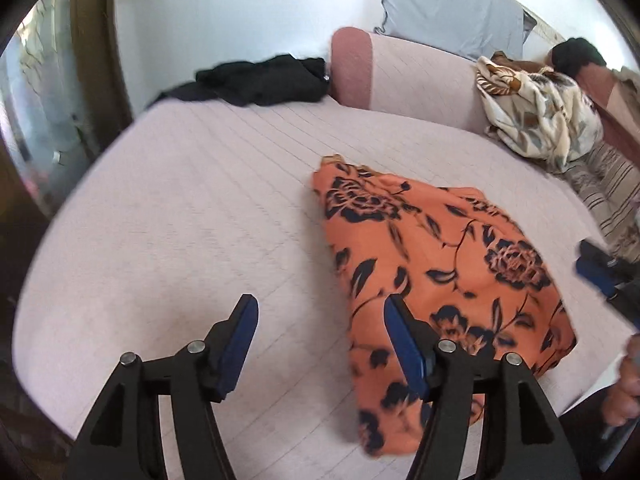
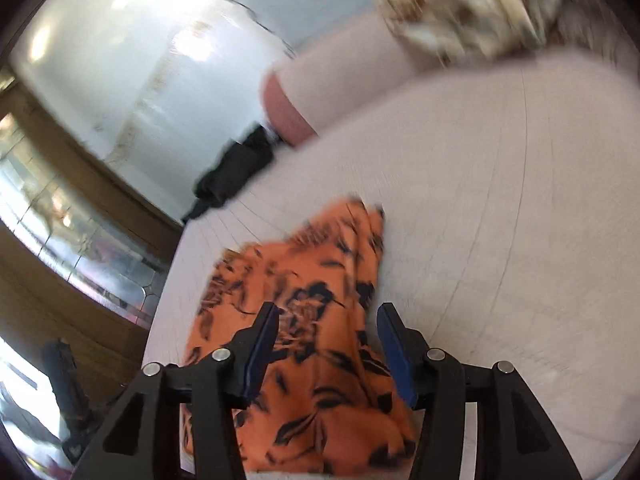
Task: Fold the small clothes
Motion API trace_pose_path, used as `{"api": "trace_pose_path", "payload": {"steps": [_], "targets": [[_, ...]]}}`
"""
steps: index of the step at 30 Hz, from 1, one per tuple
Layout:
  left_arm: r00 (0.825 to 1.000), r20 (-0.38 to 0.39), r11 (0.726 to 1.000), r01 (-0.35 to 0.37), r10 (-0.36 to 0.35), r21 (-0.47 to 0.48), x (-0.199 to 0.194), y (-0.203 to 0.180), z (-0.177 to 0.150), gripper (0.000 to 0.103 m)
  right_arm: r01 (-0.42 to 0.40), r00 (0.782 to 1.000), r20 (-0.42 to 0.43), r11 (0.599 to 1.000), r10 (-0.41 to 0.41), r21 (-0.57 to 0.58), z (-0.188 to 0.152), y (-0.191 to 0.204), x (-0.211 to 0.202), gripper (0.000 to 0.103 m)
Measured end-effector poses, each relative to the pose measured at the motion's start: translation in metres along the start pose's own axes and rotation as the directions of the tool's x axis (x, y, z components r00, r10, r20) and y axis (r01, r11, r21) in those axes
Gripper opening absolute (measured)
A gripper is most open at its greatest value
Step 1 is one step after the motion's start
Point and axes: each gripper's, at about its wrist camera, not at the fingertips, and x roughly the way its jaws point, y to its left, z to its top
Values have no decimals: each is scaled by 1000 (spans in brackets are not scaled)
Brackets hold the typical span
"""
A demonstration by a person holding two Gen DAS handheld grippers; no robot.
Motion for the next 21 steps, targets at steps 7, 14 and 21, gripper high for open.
{"api": "trace_pose_path", "payload": {"steps": [7, 14, 21], "targets": [[982, -23, 969, -179, 186, 170, 17, -26, -29, 71, -6, 988, -155, 985, -22, -175, -27, 44, 27, 37], [992, -18, 987, -126, 129, 102, -22, -22, -17, 71, 95, 961, -241, 978, -139, -184, -33, 49, 33, 36], [966, 216, 978, -172, 144, 115, -108, -52, 5, 91, 140, 981, -78, 932, -175, -334, -30, 92, -49, 38]]}}
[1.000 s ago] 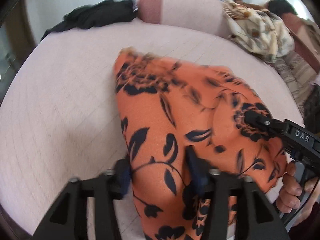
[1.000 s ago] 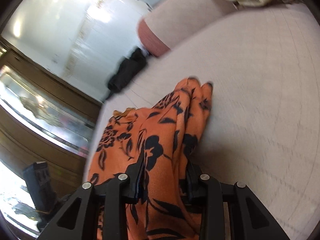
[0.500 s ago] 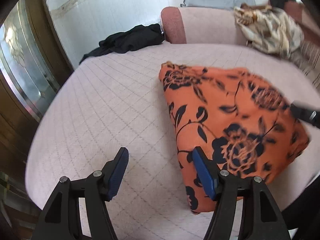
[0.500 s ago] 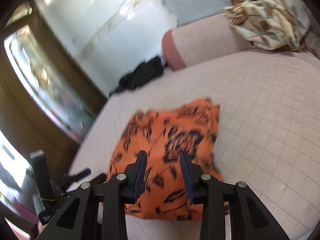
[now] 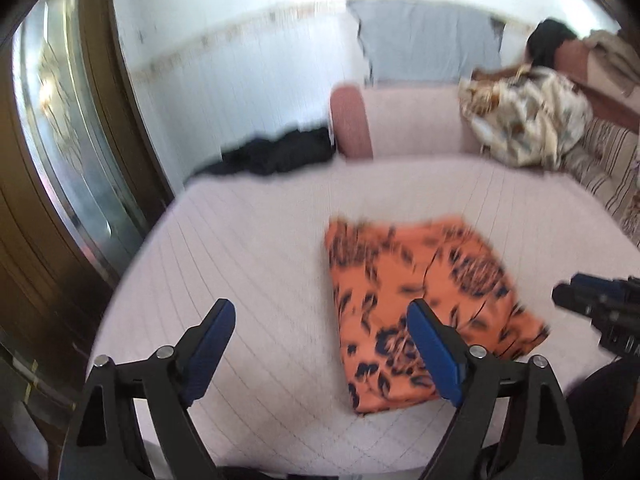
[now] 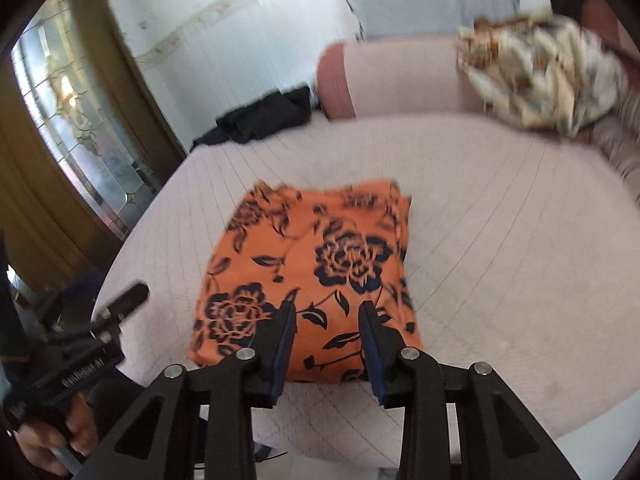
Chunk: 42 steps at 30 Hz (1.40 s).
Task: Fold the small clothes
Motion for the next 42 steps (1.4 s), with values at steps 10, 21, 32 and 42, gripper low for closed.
{"api": "trace_pose_path", "payload": {"steps": [10, 21, 32, 42], "targets": [[989, 141, 999, -27, 32, -37, -74, 1, 30, 98, 116, 974, 203, 991, -101, -64, 6, 21, -89, 62], [979, 179, 991, -76, 95, -111, -110, 18, 36, 98, 145, 955, 271, 986, -118, -80, 9, 42, -126, 62], [976, 202, 994, -61, 79, -90, -117, 17, 34, 98, 147, 955, 268, 987, -125, -65, 8, 46, -123, 62], [982, 175, 994, -47, 65, -102, -109, 22, 33, 98, 166, 960, 235, 985, -152, -40, 4, 41, -109, 62]]}}
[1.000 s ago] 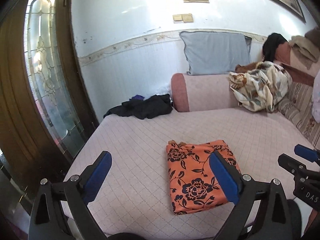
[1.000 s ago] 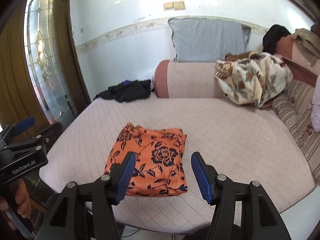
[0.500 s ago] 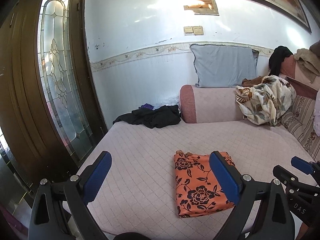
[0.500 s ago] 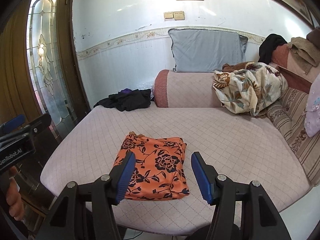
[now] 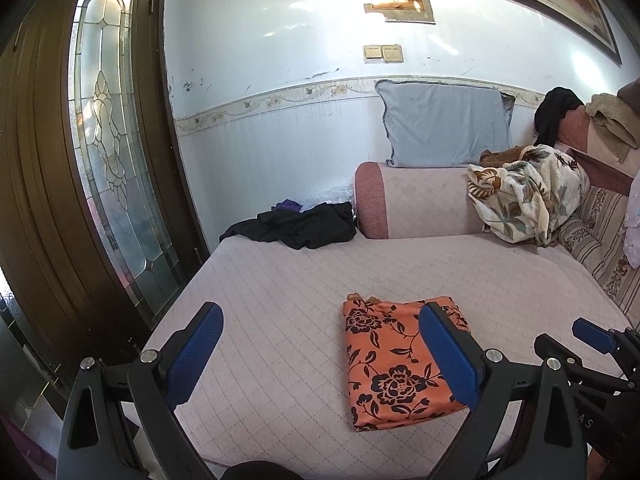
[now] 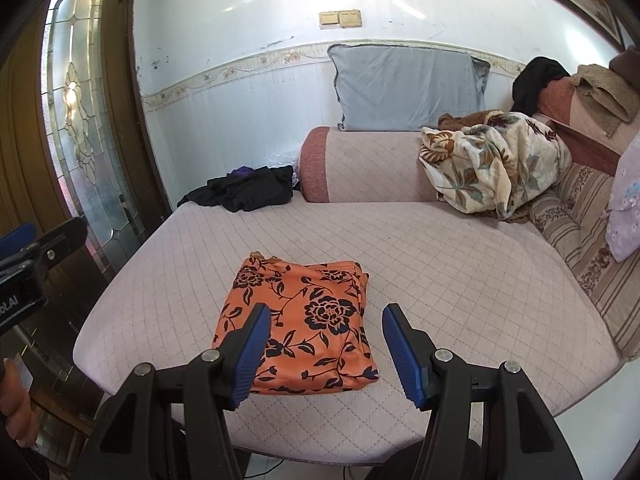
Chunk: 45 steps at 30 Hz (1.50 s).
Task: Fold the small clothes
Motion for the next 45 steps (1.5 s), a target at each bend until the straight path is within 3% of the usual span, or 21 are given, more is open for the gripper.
{"api": "trace_pose_path", "payload": {"steps": [45], "targets": [[995, -86, 998, 51, -53, -36, 49, 33, -19, 98, 23, 999, -29, 999, -24, -33, 4, 43, 35, 62]]}}
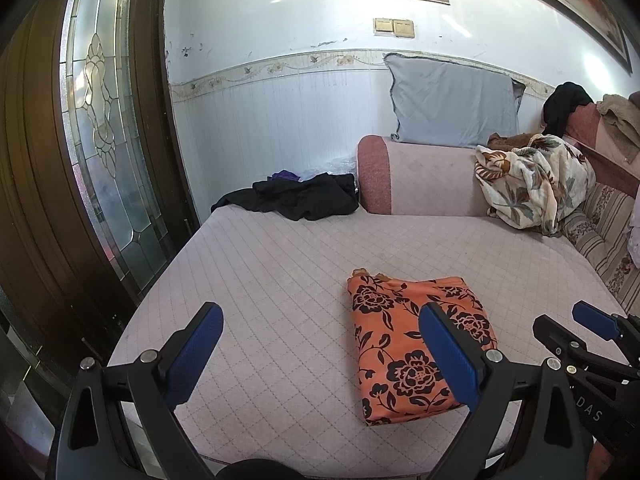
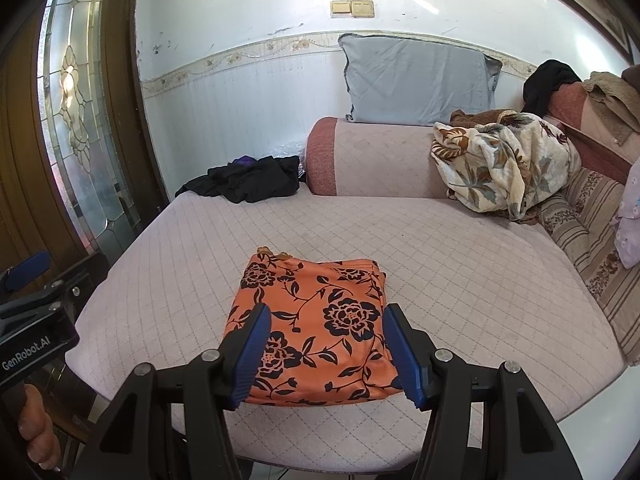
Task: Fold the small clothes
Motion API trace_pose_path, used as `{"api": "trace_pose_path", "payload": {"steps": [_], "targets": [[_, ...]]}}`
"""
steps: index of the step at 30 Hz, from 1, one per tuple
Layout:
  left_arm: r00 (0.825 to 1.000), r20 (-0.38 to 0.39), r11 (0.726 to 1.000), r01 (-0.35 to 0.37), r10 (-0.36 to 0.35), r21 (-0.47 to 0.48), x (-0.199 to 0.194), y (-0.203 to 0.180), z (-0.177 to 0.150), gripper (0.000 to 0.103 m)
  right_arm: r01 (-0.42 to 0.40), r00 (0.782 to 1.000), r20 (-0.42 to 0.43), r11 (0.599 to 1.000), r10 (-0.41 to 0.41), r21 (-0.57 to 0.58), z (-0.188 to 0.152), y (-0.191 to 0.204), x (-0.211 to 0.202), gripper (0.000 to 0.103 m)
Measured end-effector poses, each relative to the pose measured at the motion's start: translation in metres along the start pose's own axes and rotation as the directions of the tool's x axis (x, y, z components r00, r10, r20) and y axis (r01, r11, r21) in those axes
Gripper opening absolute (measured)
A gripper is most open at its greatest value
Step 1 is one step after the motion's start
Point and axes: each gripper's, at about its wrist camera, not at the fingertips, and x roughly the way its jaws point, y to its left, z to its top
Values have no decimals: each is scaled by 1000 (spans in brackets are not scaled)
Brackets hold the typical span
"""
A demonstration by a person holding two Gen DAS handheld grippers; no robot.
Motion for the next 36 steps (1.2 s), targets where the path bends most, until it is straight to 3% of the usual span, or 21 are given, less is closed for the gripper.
{"api": "trace_pose_path", "payload": {"steps": [28, 34, 36], "targets": [[1000, -21, 1000, 13, -13, 9, 22, -4, 11, 98, -40, 999, -28, 998, 39, -38, 11, 13, 34, 62], [993, -31, 993, 113, -115, -42, 51, 1, 19, 98, -69, 997, -36, 997, 68, -32, 19, 6, 55, 62], [995, -47, 993, 81, -85, -80, 74, 11, 22, 98, -66, 997, -26, 998, 66, -5, 25, -10, 68, 62]]}}
